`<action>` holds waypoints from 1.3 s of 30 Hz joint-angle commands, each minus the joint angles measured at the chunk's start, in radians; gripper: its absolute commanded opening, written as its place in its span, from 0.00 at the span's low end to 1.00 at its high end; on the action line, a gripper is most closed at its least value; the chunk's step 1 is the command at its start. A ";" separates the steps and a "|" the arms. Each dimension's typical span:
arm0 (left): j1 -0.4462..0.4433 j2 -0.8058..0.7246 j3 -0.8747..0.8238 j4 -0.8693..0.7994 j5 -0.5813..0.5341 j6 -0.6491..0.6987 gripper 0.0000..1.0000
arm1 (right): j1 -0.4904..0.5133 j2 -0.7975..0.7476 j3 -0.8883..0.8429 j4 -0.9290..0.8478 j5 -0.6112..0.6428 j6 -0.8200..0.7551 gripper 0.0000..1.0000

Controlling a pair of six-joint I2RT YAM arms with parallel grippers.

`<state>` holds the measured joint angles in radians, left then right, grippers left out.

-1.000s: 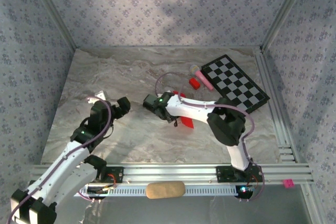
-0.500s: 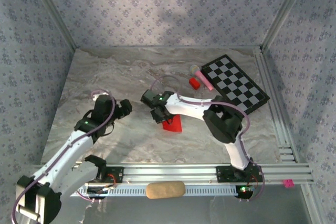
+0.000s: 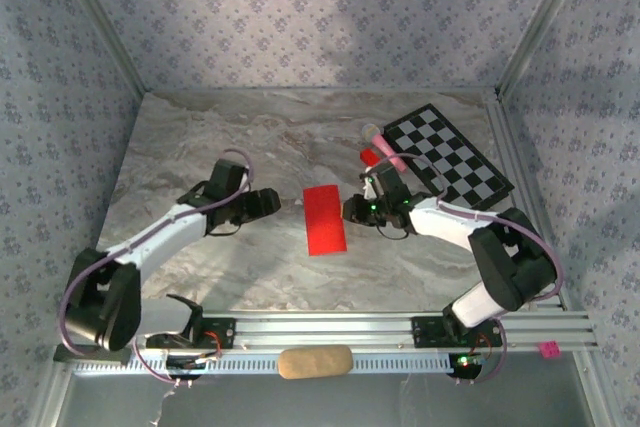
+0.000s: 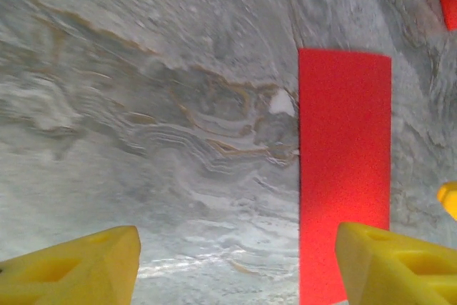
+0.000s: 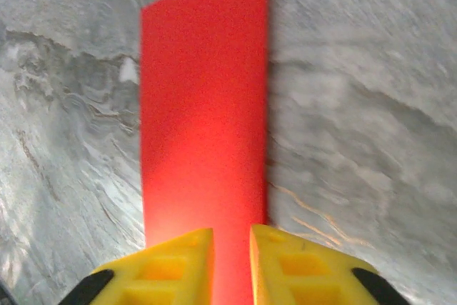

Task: Fold a paper plane with a square sheet of paper (pick it up from the middle)
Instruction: Third fold the triangle at the center of the table.

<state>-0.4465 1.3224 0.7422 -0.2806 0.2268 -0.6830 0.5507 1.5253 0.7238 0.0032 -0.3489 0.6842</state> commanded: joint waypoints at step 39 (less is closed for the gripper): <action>-0.121 0.397 0.156 0.157 0.267 -0.100 0.39 | -0.017 0.244 -0.056 0.162 -0.128 0.169 0.09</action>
<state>-0.5594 1.7020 0.8795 -0.1417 0.4561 -0.7799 0.5350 1.7290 0.6868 0.2436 -0.5167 0.8448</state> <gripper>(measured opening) 0.394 0.087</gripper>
